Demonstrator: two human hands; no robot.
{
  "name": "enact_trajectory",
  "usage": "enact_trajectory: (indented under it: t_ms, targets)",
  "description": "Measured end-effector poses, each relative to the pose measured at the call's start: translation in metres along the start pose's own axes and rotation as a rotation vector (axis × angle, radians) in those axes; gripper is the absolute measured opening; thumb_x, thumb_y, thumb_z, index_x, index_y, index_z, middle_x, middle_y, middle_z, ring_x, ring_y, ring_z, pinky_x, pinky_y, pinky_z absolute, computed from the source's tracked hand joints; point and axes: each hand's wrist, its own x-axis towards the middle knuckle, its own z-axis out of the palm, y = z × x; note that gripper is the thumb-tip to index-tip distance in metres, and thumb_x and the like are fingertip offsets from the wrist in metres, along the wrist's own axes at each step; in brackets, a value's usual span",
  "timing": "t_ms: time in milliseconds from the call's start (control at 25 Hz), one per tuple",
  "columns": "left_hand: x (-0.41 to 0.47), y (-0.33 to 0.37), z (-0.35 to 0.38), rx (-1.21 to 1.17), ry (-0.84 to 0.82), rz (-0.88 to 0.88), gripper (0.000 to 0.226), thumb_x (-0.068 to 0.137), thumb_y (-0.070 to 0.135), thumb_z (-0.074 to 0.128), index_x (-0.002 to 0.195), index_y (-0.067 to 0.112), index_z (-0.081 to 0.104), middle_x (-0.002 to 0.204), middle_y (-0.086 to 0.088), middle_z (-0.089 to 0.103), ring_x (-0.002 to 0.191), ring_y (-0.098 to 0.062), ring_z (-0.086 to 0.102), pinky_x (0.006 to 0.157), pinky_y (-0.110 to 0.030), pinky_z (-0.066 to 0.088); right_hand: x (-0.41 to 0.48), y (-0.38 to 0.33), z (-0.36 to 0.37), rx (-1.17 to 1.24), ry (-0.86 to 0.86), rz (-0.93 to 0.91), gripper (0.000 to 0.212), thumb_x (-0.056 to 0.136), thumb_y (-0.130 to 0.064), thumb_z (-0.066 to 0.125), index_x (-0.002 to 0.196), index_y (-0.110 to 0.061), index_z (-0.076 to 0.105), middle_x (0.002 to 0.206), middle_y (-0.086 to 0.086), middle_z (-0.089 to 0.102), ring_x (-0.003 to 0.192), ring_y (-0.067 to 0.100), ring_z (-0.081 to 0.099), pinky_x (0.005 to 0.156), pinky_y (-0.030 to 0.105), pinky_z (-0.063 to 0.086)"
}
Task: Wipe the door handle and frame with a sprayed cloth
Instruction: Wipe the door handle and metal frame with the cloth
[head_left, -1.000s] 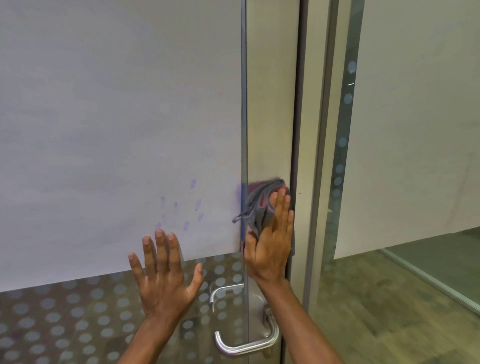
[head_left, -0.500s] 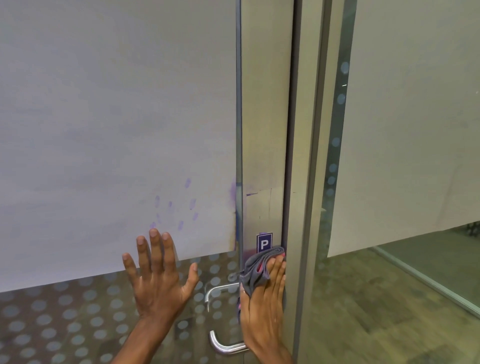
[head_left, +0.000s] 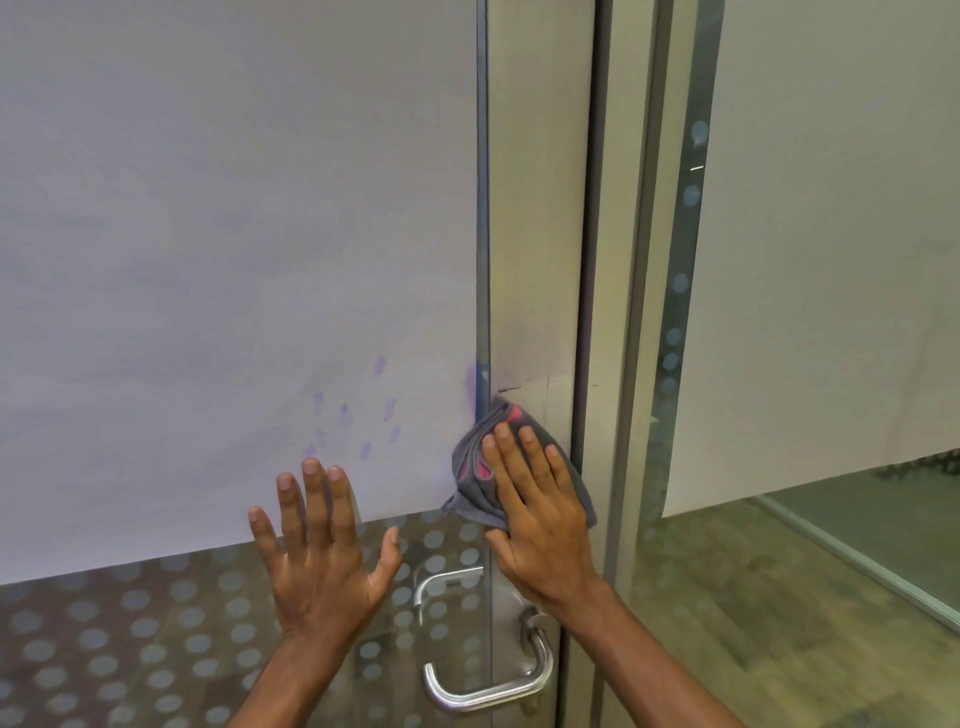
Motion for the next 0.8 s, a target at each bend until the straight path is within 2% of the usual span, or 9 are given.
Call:
enact_trajectory:
  t_ms: [120,320,440,680,800]
  targets:
    - [0.001,0.000,-0.001,-0.012,-0.003,0.000,0.084,0.093,0.058,0.031,0.155,0.007,0.006,0.164,-0.012,-0.003,0.152,-0.031,-0.002,0.119,-0.059,0.003,-0.023,0.007,-0.002,-0.012,-0.086,-0.073,0.090,0.076,-0.028,0.063,0.152,-0.016,0.017,0.159,0.002,0.020,0.147,0.020,0.017,0.122,0.037,0.011]
    - [0.001,-0.001,-0.001,-0.012,-0.007,-0.004,0.084,0.093,0.059,0.030,0.155,0.007,0.005,0.164,-0.011,-0.004,0.152,-0.030,-0.003,0.119,-0.058,0.003,-0.104,0.014,-0.003,-0.032,-0.397,-0.226,0.091,0.066,-0.031,0.063,0.149,-0.018,0.029,0.159,-0.002,0.023,0.147,0.016,0.019,0.120,0.035,0.014]
    - [0.001,0.000,-0.001,-0.010,-0.007,0.001,0.084,0.094,0.059,0.029,0.155,0.007,0.005,0.164,-0.011,-0.005,0.151,-0.030,-0.004,0.120,-0.058,0.001,-0.111,0.021,-0.009,-0.048,-0.471,-0.253,0.090,0.064,-0.032,0.061,0.148,-0.020,0.031,0.157,-0.004,0.028,0.146,0.014,0.020,0.116,0.035,0.020]
    - [0.001,0.000,-0.001,-0.019,-0.016,-0.004,0.085,0.093,0.059,0.029,0.155,0.007,0.005,0.164,-0.012,-0.005,0.151,-0.031,-0.004,0.119,-0.058,0.001,-0.019,0.028,-0.030,-0.062,-0.274,-0.275,0.077,0.078,-0.028,0.049,0.150,-0.015,0.024,0.158,0.004,0.020,0.147,0.018,0.017,0.121,0.038,0.011]
    - [0.001,0.000,-0.001,-0.018,-0.017,-0.004,0.085,0.093,0.059,0.029,0.155,0.007,0.005,0.164,-0.012,-0.005,0.151,-0.031,-0.004,0.119,-0.058,0.001,0.035,0.037,-0.045,-0.121,-0.183,-0.315,0.070,0.084,-0.027,0.045,0.150,-0.015,0.022,0.158,0.005,0.021,0.147,0.019,0.016,0.121,0.039,0.013]
